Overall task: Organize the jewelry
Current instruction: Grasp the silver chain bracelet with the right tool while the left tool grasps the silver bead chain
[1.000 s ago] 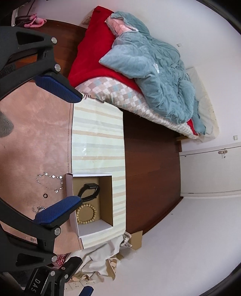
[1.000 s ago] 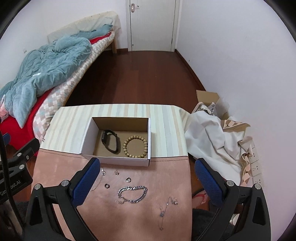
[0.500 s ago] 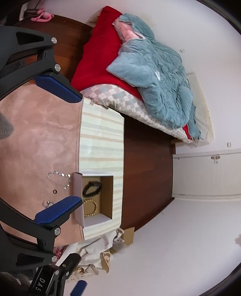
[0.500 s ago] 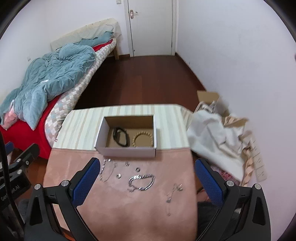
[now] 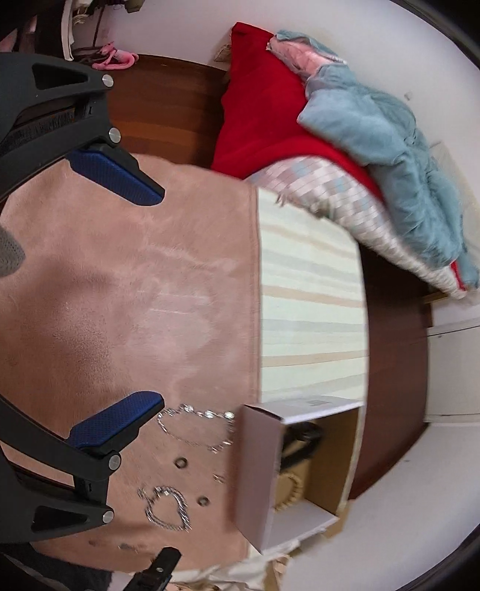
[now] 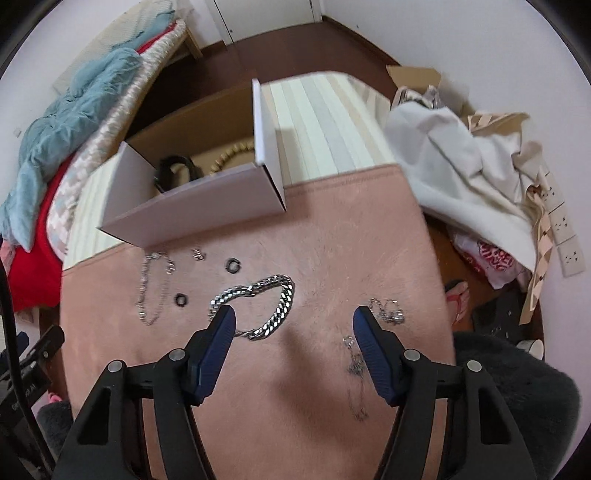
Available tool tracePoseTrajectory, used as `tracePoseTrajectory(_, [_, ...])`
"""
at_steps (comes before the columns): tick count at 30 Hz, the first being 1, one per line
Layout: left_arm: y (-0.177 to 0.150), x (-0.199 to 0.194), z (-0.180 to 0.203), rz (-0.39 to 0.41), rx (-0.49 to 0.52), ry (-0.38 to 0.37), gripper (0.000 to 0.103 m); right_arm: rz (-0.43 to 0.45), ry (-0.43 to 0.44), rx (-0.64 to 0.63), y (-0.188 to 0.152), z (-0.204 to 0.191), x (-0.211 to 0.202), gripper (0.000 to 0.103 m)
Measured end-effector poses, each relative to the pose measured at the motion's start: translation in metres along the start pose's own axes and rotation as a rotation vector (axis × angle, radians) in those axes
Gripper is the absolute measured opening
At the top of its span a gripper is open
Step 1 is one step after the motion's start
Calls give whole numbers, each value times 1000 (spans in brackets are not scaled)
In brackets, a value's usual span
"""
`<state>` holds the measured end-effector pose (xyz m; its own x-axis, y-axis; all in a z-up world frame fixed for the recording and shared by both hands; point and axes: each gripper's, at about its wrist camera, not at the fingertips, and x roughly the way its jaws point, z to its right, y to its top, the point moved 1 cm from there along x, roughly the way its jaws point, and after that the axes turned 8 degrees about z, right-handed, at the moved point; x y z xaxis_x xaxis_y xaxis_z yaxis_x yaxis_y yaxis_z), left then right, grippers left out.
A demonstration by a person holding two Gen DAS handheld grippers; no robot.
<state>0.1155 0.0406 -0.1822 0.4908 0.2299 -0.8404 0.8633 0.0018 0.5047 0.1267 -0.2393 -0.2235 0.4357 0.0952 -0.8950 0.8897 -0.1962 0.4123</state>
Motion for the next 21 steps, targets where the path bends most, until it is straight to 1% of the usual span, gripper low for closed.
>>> tracePoseTrajectory(6, [-2, 29, 13, -60, 27, -3, 103, -44, -18, -13, -1, -5, 39, 62])
tracePoseTrajectory(7, [-2, 34, 14, -68, 24, -5, 103, -48, -26, -20, -2, -7, 44, 61])
tracePoseTrajectory(8, [-2, 38, 14, -75, 21, -9, 103, -31, -44, -43, -2, -11, 44, 56])
tracePoseTrajectory(9, [-3, 40, 15, -80, 17, -15, 103, -33, -58, -65, -2, -14, 45, 55])
tracePoseTrajectory(10, [-3, 43, 16, -85, 7, -32, 102, -25, -63, -83, -2, -17, 45, 49])
tracePoseTrajectory(11, [-3, 45, 17, -89, 0, -47, 102, -15, -72, -103, -3, -20, 45, 34])
tracePoseTrajectory(12, [-2, 46, 19, -89, -3, -59, 102, -6, -88, -130, -4, -22, 45, 24])
tracePoseTrajectory(13, [-2, 47, 22, -92, -7, -81, 102, -4, -91, -146, -4, -23, 45, 9])
tracePoseTrajectory(15, [0, 51, 28, -100, -12, -125, 102, -6, -78, -134, -4, -17, 44, 9])
tracePoseTrajectory(17, [3, 53, 37, -100, -11, -165, 102, -7, -86, -131, -4, -10, 42, 8])
tracePoseTrajectory(19, [4, 56, 48, -102, 5, -189, 101, -10, -87, -115, -4, -4, 41, 8])
tracePoseTrajectory(20, [5, 59, 55, -107, 18, -204, 100, -11, -89, -110, -4, -1, 40, 8])
tracePoseTrajectory(21, [5, 62, 60, -113, 31, -214, 94, -11, -92, -106, -4, 2, 40, 8])
